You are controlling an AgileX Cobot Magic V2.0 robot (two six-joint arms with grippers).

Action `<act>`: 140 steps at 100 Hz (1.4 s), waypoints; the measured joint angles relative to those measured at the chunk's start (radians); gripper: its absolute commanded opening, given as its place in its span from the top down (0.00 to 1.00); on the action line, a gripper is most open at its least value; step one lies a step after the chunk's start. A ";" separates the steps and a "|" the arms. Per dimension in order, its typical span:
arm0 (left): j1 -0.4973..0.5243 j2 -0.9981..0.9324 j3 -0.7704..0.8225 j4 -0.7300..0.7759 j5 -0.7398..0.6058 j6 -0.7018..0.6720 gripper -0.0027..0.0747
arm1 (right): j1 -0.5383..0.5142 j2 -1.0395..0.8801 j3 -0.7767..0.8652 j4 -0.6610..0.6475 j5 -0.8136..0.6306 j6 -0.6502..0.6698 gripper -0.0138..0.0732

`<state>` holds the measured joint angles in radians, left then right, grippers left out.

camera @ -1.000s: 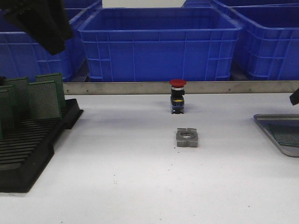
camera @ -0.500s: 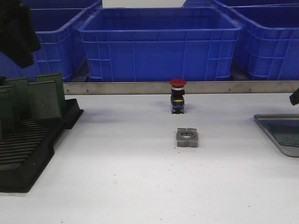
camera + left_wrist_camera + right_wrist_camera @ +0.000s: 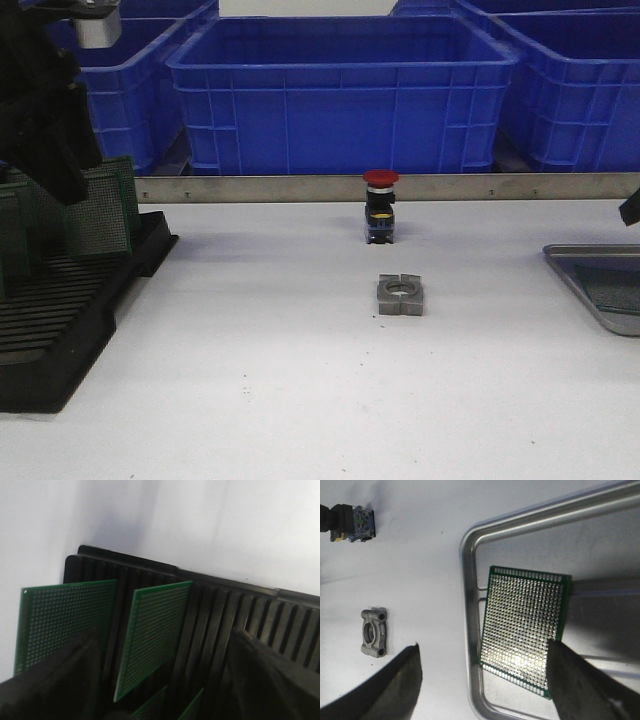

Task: Place circuit board on tray
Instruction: 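Lower the left gripper onto another green board in the rack and grasp, then lift the second board out and carry it toward the table center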

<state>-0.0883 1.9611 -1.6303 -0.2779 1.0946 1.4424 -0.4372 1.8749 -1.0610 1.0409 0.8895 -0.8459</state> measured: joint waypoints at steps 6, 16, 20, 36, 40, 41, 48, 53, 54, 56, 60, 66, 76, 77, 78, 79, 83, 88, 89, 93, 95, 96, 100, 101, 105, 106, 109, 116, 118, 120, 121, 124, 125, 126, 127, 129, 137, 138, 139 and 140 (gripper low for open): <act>0.000 0.011 0.000 0.003 -0.004 0.000 0.31 | 0.000 0.000 0.000 0.000 0.003 0.000 0.22; 0.000 0.035 0.000 0.013 -0.009 0.001 0.31 | 0.000 0.000 0.000 0.000 0.003 0.000 0.22; 0.000 0.046 0.000 0.015 -0.011 0.002 0.31 | 0.000 0.000 0.000 0.000 0.003 0.000 0.22; 0.000 0.071 0.000 0.016 -0.016 0.002 0.41 | 0.000 0.000 0.000 0.000 0.005 0.000 0.22; 0.000 0.071 0.000 0.016 -0.016 0.002 0.48 | 0.000 0.000 0.000 0.000 0.005 0.000 0.22; 0.000 0.071 0.000 0.016 -0.016 0.002 0.49 | 0.000 0.000 0.000 0.000 0.005 0.000 0.22; 0.000 0.071 0.000 0.016 -0.017 0.002 0.66 | 0.000 0.000 0.000 0.000 0.005 0.000 0.22; 0.000 0.071 0.000 0.017 -0.018 0.002 0.80 | 0.000 0.000 0.000 0.000 0.005 0.000 0.22; 0.000 0.071 0.000 0.017 -0.018 0.002 0.84 | 0.000 0.000 0.000 0.000 0.005 0.000 0.22; 0.000 0.071 0.000 0.017 -0.018 0.002 0.90 | 0.000 0.000 0.000 0.000 0.005 0.000 0.22; 0.000 0.071 -0.004 0.017 -0.018 0.002 0.99 | 0.000 0.000 0.000 0.000 0.005 0.000 0.22; 0.000 0.071 -0.011 0.019 -0.010 0.005 0.99 | 0.000 0.000 0.000 0.000 0.005 0.000 0.22; 0.000 0.073 -0.038 0.029 0.052 0.011 0.99 | 0.000 0.000 0.000 0.000 0.005 0.000 0.22; 0.000 0.073 -0.041 0.029 0.055 0.011 0.99 | 0.000 0.000 0.000 0.000 0.005 0.000 0.22; 0.000 0.073 -0.048 0.029 0.065 0.011 0.99 | 0.000 0.000 0.000 0.000 0.005 0.000 0.22; 0.000 0.073 -0.051 0.029 0.065 0.011 0.99 | 0.000 0.000 0.000 0.000 0.005 0.000 0.22; 0.000 0.074 -0.077 0.029 0.069 0.011 0.99 | 0.000 0.000 0.000 0.000 0.005 0.000 0.22; 0.000 0.074 -0.111 0.027 0.086 0.009 0.99 | 0.000 0.000 0.000 0.000 0.005 0.000 0.22; 0.000 0.074 -0.121 0.027 0.092 0.009 0.99 | 0.000 0.000 0.000 0.000 0.005 0.000 0.22; 0.000 0.074 -0.145 0.025 0.106 0.007 0.99 | 0.000 0.000 0.000 0.000 0.005 0.000 0.22; 0.001 0.074 -0.158 0.023 0.112 0.003 0.99 | 0.000 0.000 0.000 0.000 0.005 0.000 0.22; 0.001 0.074 -0.162 0.021 0.114 0.000 0.99 | 0.000 0.000 0.000 0.000 0.005 0.000 0.22; 0.001 0.074 -0.185 0.014 0.119 -0.013 0.99 | 0.000 0.000 0.000 0.000 0.005 0.000 0.22; 0.001 0.074 -0.189 0.011 0.121 -0.019 0.99 | 0.000 0.000 0.000 0.000 0.005 0.000 0.22; 0.002 0.074 -0.208 0.000 0.123 -0.034 0.99 | 0.000 0.000 0.000 0.000 0.005 0.000 0.22; 0.002 0.072 -0.213 -0.005 0.123 -0.034 0.99 | 0.000 0.000 0.000 0.000 0.005 0.000 0.22; 0.002 0.069 -0.220 -0.016 0.123 -0.039 0.99 | 0.000 0.000 0.000 0.000 0.007 0.000 0.22; 0.002 0.055 -0.227 -0.059 0.125 -0.052 0.99 | 0.000 0.000 0.000 0.000 0.007 0.000 0.22; 0.000 0.050 -0.227 -0.074 0.127 -0.058 0.99 | 0.000 0.000 0.000 0.000 0.007 0.000 0.22; -0.002 0.047 -0.227 -0.090 0.127 -0.065 0.99 | 0.000 0.000 0.000 0.000 0.007 0.000 0.22; -0.002 0.044 -0.227 -0.095 0.127 -0.067 0.99 | 0.000 0.000 0.000 0.000 0.007 0.000 0.22; -0.008 0.037 -0.227 -0.118 0.129 -0.081 0.99 | 0.000 0.000 0.000 0.000 0.007 0.000 0.22; -0.009 0.033 -0.227 -0.129 0.129 -0.084 0.99 | 0.000 0.000 0.000 0.000 0.007 0.000 0.22; -0.012 0.033 -0.227 -0.135 0.129 -0.092 0.99 | 0.000 0.000 0.000 0.000 0.009 0.000 0.22; -0.012 0.030 -0.227 -0.146 0.129 -0.095 0.99 | 0.000 0.000 0.000 0.000 0.008 0.000 0.22; -0.019 0.023 -0.227 -0.163 0.131 -0.108 0.99 | 0.000 0.000 0.000 0.000 0.008 0.000 0.22; -0.050 0.004 -0.228 -0.218 0.133 -0.170 0.99 | 0.000 0.000 0.000 0.000 0.011 0.000 0.22; -0.057 0.002 -0.228 -0.222 0.133 -0.181 0.99 | 0.000 0.000 0.000 0.000 0.011 0.000 0.22; -0.061 0.000 -0.228 -0.230 0.135 -0.186 0.99 | 0.000 0.000 0.000 0.000 0.011 0.000 0.22; -0.069 -0.003 -0.228 -0.232 0.134 -0.196 0.99 | 0.000 0.000 0.000 0.000 0.013 0.000 0.22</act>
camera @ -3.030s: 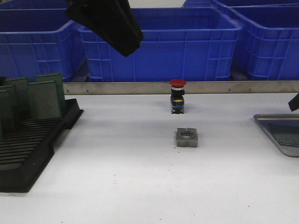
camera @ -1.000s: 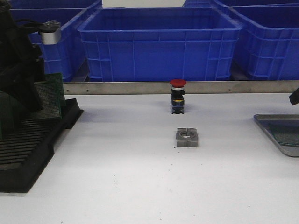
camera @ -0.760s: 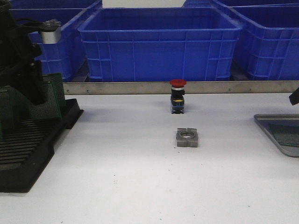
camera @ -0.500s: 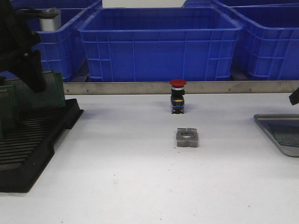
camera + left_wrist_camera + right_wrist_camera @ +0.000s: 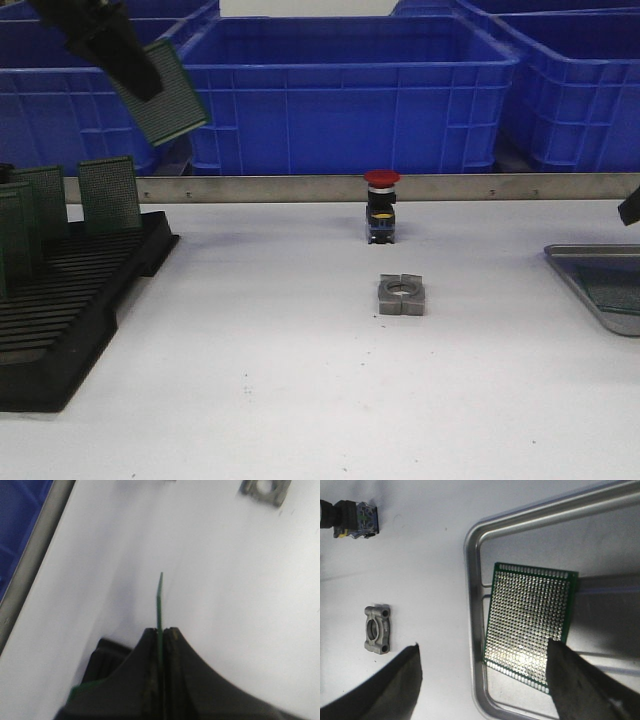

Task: Place circuit board on tray
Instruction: 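Lift the second board out and carry it toward the table center, then bring the right gripper to the held board and grasp its edge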

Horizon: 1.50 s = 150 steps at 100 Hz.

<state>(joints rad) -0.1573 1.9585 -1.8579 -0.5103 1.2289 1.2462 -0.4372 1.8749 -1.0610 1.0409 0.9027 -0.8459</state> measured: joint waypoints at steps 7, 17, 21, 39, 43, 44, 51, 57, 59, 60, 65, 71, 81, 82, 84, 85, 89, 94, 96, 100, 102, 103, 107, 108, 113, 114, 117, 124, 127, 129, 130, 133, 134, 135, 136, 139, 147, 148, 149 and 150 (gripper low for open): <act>-0.046 -0.015 0.000 -0.019 0.000 -0.044 0.99 | 0.000 0.000 0.000 0.000 0.002 0.000 0.22; -0.121 -0.028 0.000 -0.028 0.002 -0.082 0.99 | 0.000 0.000 0.000 0.000 0.003 0.000 0.22; -0.156 -0.030 -0.002 -0.030 0.004 -0.096 0.99 | 0.000 0.000 0.000 0.000 0.003 0.000 0.22; -0.304 -0.030 -0.002 -0.032 0.006 -0.112 0.99 | 0.000 0.000 -0.002 0.000 0.011 0.000 0.22; -0.329 -0.028 -0.002 -0.032 0.006 -0.112 0.99 | 0.000 0.000 -0.008 0.000 0.019 0.000 0.22; -0.334 -0.028 -0.002 -0.032 0.008 -0.114 0.99 | 0.000 0.000 -0.008 0.000 0.022 -0.003 0.22; -0.371 -0.028 -0.002 -0.031 0.008 -0.114 0.99 | 0.000 0.000 -0.025 0.002 0.048 -0.022 0.22; -0.390 -0.028 -0.002 -0.029 0.008 -0.114 0.99 | 0.000 0.000 -0.043 0.015 0.089 -0.055 0.22; -0.393 -0.028 -0.002 -0.029 0.008 -0.114 0.99 | 0.002 0.000 -0.050 0.023 0.104 -0.070 0.22; -0.395 -0.028 -0.002 -0.029 0.008 -0.114 0.99 | 0.004 0.000 -0.052 0.026 0.109 -0.082 0.22; -0.400 -0.028 0.002 -0.027 0.008 -0.114 0.99 | 0.012 -0.007 -0.068 0.042 0.147 -0.126 0.22; -0.400 -0.028 0.007 -0.025 0.008 -0.114 0.99 | 0.032 -0.019 -0.090 0.067 0.202 -0.184 0.22; -0.400 -0.028 0.018 -0.022 0.008 -0.114 0.99 | 0.075 -0.051 -0.125 0.092 0.253 -0.310 0.22; -0.400 -0.028 0.018 -0.022 0.008 -0.114 0.99 | 0.078 -0.054 -0.129 0.094 0.257 -0.319 0.22; -0.400 -0.028 0.019 -0.020 0.008 -0.114 0.99 | 0.089 -0.063 -0.133 0.096 0.259 -0.344 0.22; -0.400 -0.028 0.020 -0.020 0.008 -0.114 0.99 | 0.096 -0.068 -0.137 0.097 0.262 -0.353 0.22; -0.400 -0.028 0.021 -0.020 0.008 -0.114 0.99 | 0.112 -0.084 -0.145 0.100 0.267 -0.401 0.22; -0.400 -0.028 0.023 -0.019 0.008 -0.114 0.99 | 0.138 -0.110 -0.147 0.102 0.271 -0.449 0.22; -0.400 -0.028 0.023 -0.018 0.008 -0.114 0.99 | 0.144 -0.116 -0.149 0.102 0.273 -0.468 0.22; -0.400 -0.028 0.025 -0.018 0.008 -0.114 0.99 | 0.162 -0.134 -0.150 0.102 0.275 -0.503 0.22; -0.400 -0.028 0.024 -0.018 0.008 -0.114 0.99 | 0.171 -0.143 -0.151 0.102 0.277 -0.517 0.22; -0.400 -0.028 0.024 -0.018 0.008 -0.114 0.99 | 0.174 -0.146 -0.151 0.102 0.277 -0.522 0.22; -0.400 -0.028 0.024 -0.018 0.008 -0.114 0.99 | 0.191 -0.162 -0.151 0.102 0.279 -0.548 0.22; -0.400 -0.028 0.024 -0.018 0.008 -0.114 0.99 | 0.197 -0.167 -0.151 0.102 0.281 -0.552 0.22; -0.400 -0.028 0.025 -0.018 0.008 -0.114 0.99 | 0.217 -0.183 -0.151 0.102 0.283 -0.577 0.22; -0.400 -0.028 0.025 -0.018 0.008 -0.114 0.99 | 0.220 -0.185 -0.151 0.102 0.282 -0.583 0.22; -0.400 -0.028 0.025 -0.018 0.008 -0.114 0.99 | 0.232 -0.191 -0.151 0.102 0.282 -0.596 0.22; -0.400 -0.028 0.025 -0.018 0.008 -0.114 0.99 | 0.264 -0.203 -0.151 0.102 0.285 -0.623 0.22; -0.400 -0.028 0.025 -0.018 0.008 -0.114 0.99 | 0.280 -0.204 -0.151 0.102 0.285 -0.629 0.22; -0.400 -0.028 0.025 -0.018 0.008 -0.115 0.99 | 0.291 -0.205 -0.151 0.102 0.285 -0.634 0.22; -0.400 -0.028 0.025 -0.018 0.008 -0.115 0.99 | 0.294 -0.205 -0.151 0.102 0.285 -0.635 0.22; -0.400 -0.028 0.025 -0.018 0.008 -0.115 0.99 | 0.308 -0.205 -0.151 0.102 0.285 -0.640 0.22; -0.400 -0.028 0.025 -0.018 0.008 -0.115 0.99 | 0.314 -0.205 -0.151 0.102 0.285 -0.640 0.22; -0.400 -0.028 0.025 -0.018 0.008 -0.115 0.99 | 0.318 -0.205 -0.151 0.102 0.285 -0.643 0.22; -0.400 -0.028 0.025 -0.018 0.008 -0.115 0.99 | 0.325 -0.205 -0.151 0.100 0.285 -0.642 0.22; -0.400 -0.028 0.025 -0.018 0.008 -0.115 0.99 | 0.338 -0.205 -0.151 0.098 0.285 -0.645 0.22; -0.400 -0.028 0.025 -0.018 0.008 -0.115 0.99 | 0.371 -0.205 -0.151 0.096 0.285 -0.659 0.22; -0.400 -0.028 0.025 -0.018 0.008 -0.115 0.99 | 0.376 -0.205 -0.151 0.096 0.285 -0.659 0.22; -0.400 -0.028 0.025 -0.018 0.008 -0.115 0.99 | 0.379 -0.205 -0.151 0.096 0.285 -0.661 0.22; -0.400 -0.028 0.025 -0.018 0.008 -0.115 0.99 | 0.384 -0.205 -0.151 0.096 0.285 -0.664 0.22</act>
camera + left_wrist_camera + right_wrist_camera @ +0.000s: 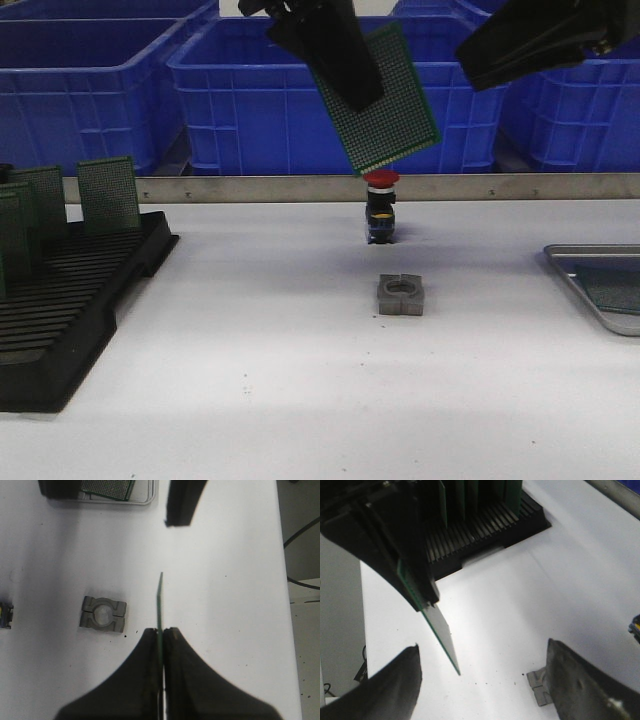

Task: Place circuit board on tray
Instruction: 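Bring the right gripper to the held board and grasp its edge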

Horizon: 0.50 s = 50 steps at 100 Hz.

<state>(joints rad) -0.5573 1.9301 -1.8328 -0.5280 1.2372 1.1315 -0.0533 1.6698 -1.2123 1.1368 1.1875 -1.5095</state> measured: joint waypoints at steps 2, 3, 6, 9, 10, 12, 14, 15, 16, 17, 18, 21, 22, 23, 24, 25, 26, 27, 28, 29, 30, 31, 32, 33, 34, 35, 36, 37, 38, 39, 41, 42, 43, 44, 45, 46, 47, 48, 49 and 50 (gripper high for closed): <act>0.000 0.000 0.000 0.000 0.000 0.000 0.99 | 0.005 0.000 0.000 0.000 0.000 -0.002 0.22; 0.000 0.000 0.000 0.000 0.000 0.000 0.99 | 0.008 0.000 0.000 0.000 0.000 -0.005 0.22; 0.000 0.000 0.000 0.000 0.000 0.000 0.99 | 0.016 0.000 0.000 0.000 0.002 -0.008 0.22; 0.000 0.000 0.000 0.000 0.000 0.000 0.99 | 0.022 0.000 0.000 0.000 0.002 -0.009 0.22; 0.000 0.000 0.000 0.000 0.000 0.000 0.99 | 0.025 0.000 0.000 0.000 0.002 -0.012 0.22; 0.000 0.000 0.000 0.000 0.000 0.000 0.99 | 0.028 0.000 0.000 -0.001 0.004 -0.012 0.22; 0.000 0.000 0.000 0.000 0.000 0.000 0.99 | 0.031 0.000 0.000 -0.001 0.003 -0.013 0.22; 0.000 0.000 0.000 0.000 0.000 0.000 0.99 | 0.030 0.000 0.000 -0.001 0.003 -0.013 0.22; 0.000 0.000 0.000 0.000 0.000 0.000 0.99 | 0.034 0.000 0.000 -0.002 0.003 -0.013 0.22; 0.000 0.000 0.000 0.000 0.000 0.000 0.99 | 0.033 0.000 0.000 -0.002 0.003 -0.014 0.22; 0.000 0.000 0.000 0.000 0.000 0.000 0.99 | 0.036 0.000 0.000 -0.002 0.003 -0.014 0.22; 0.000 0.000 0.000 0.000 0.000 0.000 0.99 | 0.038 0.000 0.000 -0.002 0.003 -0.014 0.22; 0.000 0.000 0.000 0.000 0.000 0.000 0.99 | 0.038 0.000 0.000 -0.002 0.003 -0.014 0.22; 0.000 0.000 0.000 0.000 0.000 0.000 0.99 | 0.041 0.003 0.000 -0.002 0.003 -0.014 0.22; 0.000 0.000 0.000 0.000 0.000 0.000 0.99 | 0.040 0.003 0.000 -0.002 0.003 -0.014 0.22; 0.000 0.000 0.000 0.000 0.000 0.000 0.99 | 0.043 0.005 0.000 -0.002 0.003 -0.014 0.22; 0.000 0.000 0.000 0.000 0.000 0.000 0.99 | 0.043 0.005 0.000 -0.002 0.005 -0.014 0.22; 0.000 0.000 0.000 0.000 0.000 0.000 0.99 | 0.045 0.007 0.000 -0.002 0.004 -0.014 0.22; 0.000 0.000 0.000 0.000 0.000 0.000 0.99 | 0.046 0.009 0.000 -0.002 0.004 -0.016 0.22; 0.000 0.000 0.000 0.000 0.000 0.000 0.99 | 0.045 0.009 0.000 -0.002 0.004 -0.016 0.22; 0.000 0.000 0.000 0.000 0.000 0.000 0.99 | 0.047 0.013 0.000 -0.002 0.004 -0.016 0.22; 0.000 0.000 0.000 0.000 0.000 0.000 0.99 | 0.049 0.014 0.000 -0.002 0.004 -0.016 0.22; 0.000 0.000 0.000 0.000 0.000 0.000 0.99 | 0.050 0.013 0.000 -0.002 0.004 -0.016 0.22; 0.000 0.000 0.000 0.000 0.000 0.000 0.99 | 0.052 0.016 0.000 -0.003 0.004 -0.016 0.22; 0.000 0.000 0.000 0.000 0.000 0.000 0.99 | 0.053 0.018 0.000 -0.003 0.004 -0.016 0.22; 0.000 0.000 0.000 0.000 0.000 0.000 0.99 | 0.055 0.020 0.000 -0.004 0.004 -0.016 0.22; 0.000 0.000 0.000 0.000 0.000 0.000 0.99 | 0.056 0.020 0.000 -0.004 0.004 -0.016 0.22; 0.000 0.000 0.000 0.000 0.000 0.000 0.99 | 0.059 0.023 0.000 -0.004 0.004 -0.016 0.22; 0.000 0.000 0.000 0.000 0.000 0.000 0.99 | 0.059 0.022 0.000 -0.004 0.004 -0.016 0.22; 0.000 0.000 0.000 0.000 0.000 0.000 0.99 | 0.061 0.023 0.000 -0.007 0.004 -0.016 0.22; 0.000 0.000 0.000 0.000 0.000 0.000 0.99 | 0.063 0.025 0.000 -0.007 0.004 -0.016 0.22; 0.000 0.000 0.000 0.000 0.000 0.000 0.99 | 0.066 0.027 0.000 -0.007 0.004 -0.016 0.22; 0.000 0.000 0.000 0.000 0.000 0.000 0.99 | 0.068 0.027 0.000 -0.007 0.004 -0.016 0.22; 0.000 0.000 0.000 0.000 0.000 0.000 0.99 | 0.071 0.027 0.000 -0.008 0.004 -0.016 0.22; 0.000 0.000 0.000 0.000 0.000 0.000 0.99 | 0.072 0.027 0.000 -0.008 0.004 -0.016 0.22; 0.000 0.000 0.000 0.000 0.000 0.000 0.99 | 0.074 0.027 0.000 -0.008 0.004 -0.016 0.22; 0.000 0.000 0.000 0.000 0.000 0.000 0.99 | 0.076 0.027 0.000 -0.008 0.004 -0.016 0.22; 0.000 0.000 0.000 0.000 0.000 0.000 0.99 | 0.078 0.027 0.000 -0.008 0.004 -0.016 0.22; 0.000 0.000 0.000 0.000 0.000 0.000 0.99 | 0.081 0.027 0.000 -0.008 0.004 -0.016 0.22; 0.000 0.000 0.000 0.000 0.000 0.000 0.99 | 0.081 0.027 0.000 -0.008 0.004 -0.016 0.22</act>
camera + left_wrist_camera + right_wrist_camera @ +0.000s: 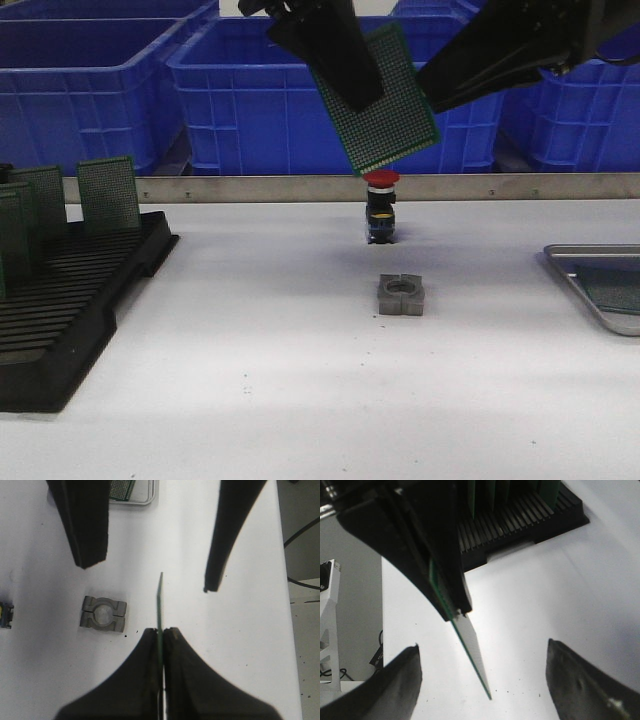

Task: Place circuit board on tray
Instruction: 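Bring the right gripper to the held board and grasp its edge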

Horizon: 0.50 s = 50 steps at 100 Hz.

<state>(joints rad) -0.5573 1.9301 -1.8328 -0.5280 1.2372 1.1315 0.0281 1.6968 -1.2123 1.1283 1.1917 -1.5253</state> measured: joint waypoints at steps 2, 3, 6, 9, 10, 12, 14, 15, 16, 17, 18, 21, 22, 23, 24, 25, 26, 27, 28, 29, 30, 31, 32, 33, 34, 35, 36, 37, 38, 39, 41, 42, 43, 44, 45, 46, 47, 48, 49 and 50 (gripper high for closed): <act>0.000 0.000 0.000 0.000 0.000 0.000 0.99 | 0.005 0.000 0.000 0.000 0.000 0.000 0.22; 0.000 0.000 0.000 0.000 0.000 0.000 0.99 | 0.005 0.000 0.000 -0.002 0.000 0.000 0.22; 0.000 0.000 0.000 0.000 0.000 0.000 0.99 | 0.013 0.000 0.000 -0.002 0.000 0.000 0.22; 0.000 0.000 0.000 0.000 0.000 0.000 0.99 | 0.018 0.000 0.000 -0.004 0.000 0.000 0.22; 0.000 0.000 0.000 0.000 0.000 0.000 0.99 | 0.018 0.000 0.000 -0.004 0.000 0.000 0.22; 0.000 0.000 0.000 0.000 0.000 0.000 0.99 | 0.023 0.000 0.000 -0.007 0.000 0.000 0.22; 0.000 0.000 0.000 0.000 0.000 0.000 0.99 | 0.025 0.000 0.000 -0.009 0.000 0.000 0.22; 0.000 0.000 0.000 0.000 0.000 0.000 0.99 | 0.025 0.000 0.000 -0.009 0.000 0.000 0.22; 0.000 0.000 0.000 0.000 0.000 0.000 0.99 | 0.027 0.000 0.000 -0.011 0.000 0.000 0.22; 0.000 0.000 0.000 0.000 0.000 0.000 0.99 | 0.027 0.000 0.000 -0.011 0.000 0.000 0.22; 0.000 0.000 0.000 0.000 0.000 0.000 0.99 | 0.027 0.000 0.000 -0.013 0.000 0.000 0.22; 0.000 0.000 0.000 0.000 0.000 0.000 0.99 | 0.027 0.000 0.000 -0.015 0.000 -0.001 0.22; 0.000 0.000 0.000 0.000 0.000 0.000 0.99 | 0.027 0.000 0.000 -0.015 0.000 -0.001 0.22; 0.000 0.000 0.000 0.000 0.000 0.000 0.99 | 0.027 0.000 0.000 -0.015 0.000 -0.001 0.22; 0.000 0.000 0.000 0.000 0.000 0.000 0.99 | 0.027 0.000 0.000 -0.018 0.000 -0.001 0.22; 0.000 0.000 0.000 0.000 0.000 0.000 0.99 | 0.027 0.000 0.000 -0.018 0.000 -0.003 0.22; 0.000 0.000 0.000 0.000 0.000 0.000 0.99 | 0.027 0.000 0.000 -0.018 0.000 -0.003 0.22; 0.000 0.000 0.000 0.000 0.000 0.000 0.99 | 0.027 0.000 0.000 -0.018 0.000 -0.003 0.22; 0.000 0.000 0.000 0.000 0.000 0.000 0.99 | 0.027 0.000 0.000 -0.018 0.000 -0.003 0.22; 0.000 0.000 0.000 0.000 0.000 0.000 0.99 | 0.027 0.000 0.000 -0.019 0.000 -0.003 0.22; 0.000 0.000 0.000 0.000 0.000 0.000 0.99 | 0.027 0.000 0.000 -0.019 0.000 -0.003 0.22; 0.000 0.000 0.000 0.000 0.000 0.000 0.99 | 0.027 0.000 0.000 -0.019 0.000 -0.003 0.22; 0.000 0.000 0.000 0.000 0.000 0.000 0.99 | 0.027 0.000 0.000 -0.019 0.000 -0.003 0.22; 0.000 0.000 0.000 0.000 0.000 0.000 0.99 | 0.027 0.000 0.000 -0.019 0.000 -0.003 0.22; 0.000 0.000 0.000 0.000 0.000 0.000 0.99 | 0.027 0.000 0.000 -0.021 0.000 -0.003 0.22; 0.000 0.000 0.000 0.000 0.000 0.000 0.99 | 0.027 0.000 0.000 -0.021 0.000 -0.003 0.22; 0.000 0.000 0.000 0.000 0.000 0.000 0.99 | 0.027 0.000 0.000 -0.021 0.000 -0.003 0.22; 0.000 0.000 0.000 0.000 0.000 0.000 0.99 | 0.027 0.000 0.000 -0.021 0.000 -0.003 0.22; 0.000 0.000 0.000 0.000 0.000 0.000 0.99 | 0.027 0.000 0.000 -0.021 0.000 -0.003 0.22; 0.000 0.000 0.000 0.000 0.000 0.000 0.99 | 0.027 0.000 0.000 -0.021 0.000 -0.003 0.22; 0.000 0.000 0.000 0.000 0.000 0.000 0.99 | 0.027 0.000 0.000 -0.021 0.000 -0.003 0.22; 0.000 0.000 0.000 0.000 0.000 0.000 0.99 | 0.027 0.000 0.000 -0.021 0.000 -0.003 0.23; 0.000 0.000 0.000 0.000 0.000 0.000 0.99 | 0.027 0.000 0.000 -0.021 0.000 -0.003 0.23; 0.000 0.000 0.000 0.000 0.000 0.000 0.99 | 0.027 0.000 0.000 -0.021 0.000 -0.003 0.24; 0.000 0.000 0.000 0.000 0.000 0.000 0.99 | 0.027 0.000 0.000 -0.021 0.000 -0.003 0.24; 0.000 0.000 0.000 0.000 0.000 0.000 0.99 | 0.027 0.000 0.000 -0.021 0.000 -0.003 0.25; 0.000 0.000 0.000 0.000 0.000 0.000 0.99 | 0.027 0.000 0.000 -0.021 0.000 -0.003 0.26; 0.000 0.000 0.000 0.000 0.000 0.000 0.99 | 0.027 0.000 0.000 -0.021 0.000 -0.003 0.26; 0.000 0.000 0.000 0.000 0.000 0.000 0.99 | 0.027 0.000 0.000 -0.021 0.000 -0.003 0.27; 0.000 0.000 0.000 0.000 0.000 0.000 0.99 | 0.027 0.000 0.000 -0.021 0.000 -0.003 0.28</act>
<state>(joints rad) -0.5573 1.9301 -1.8328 -0.5280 1.2372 1.1315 0.0551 1.6968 -1.2123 1.1069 1.1917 -1.5278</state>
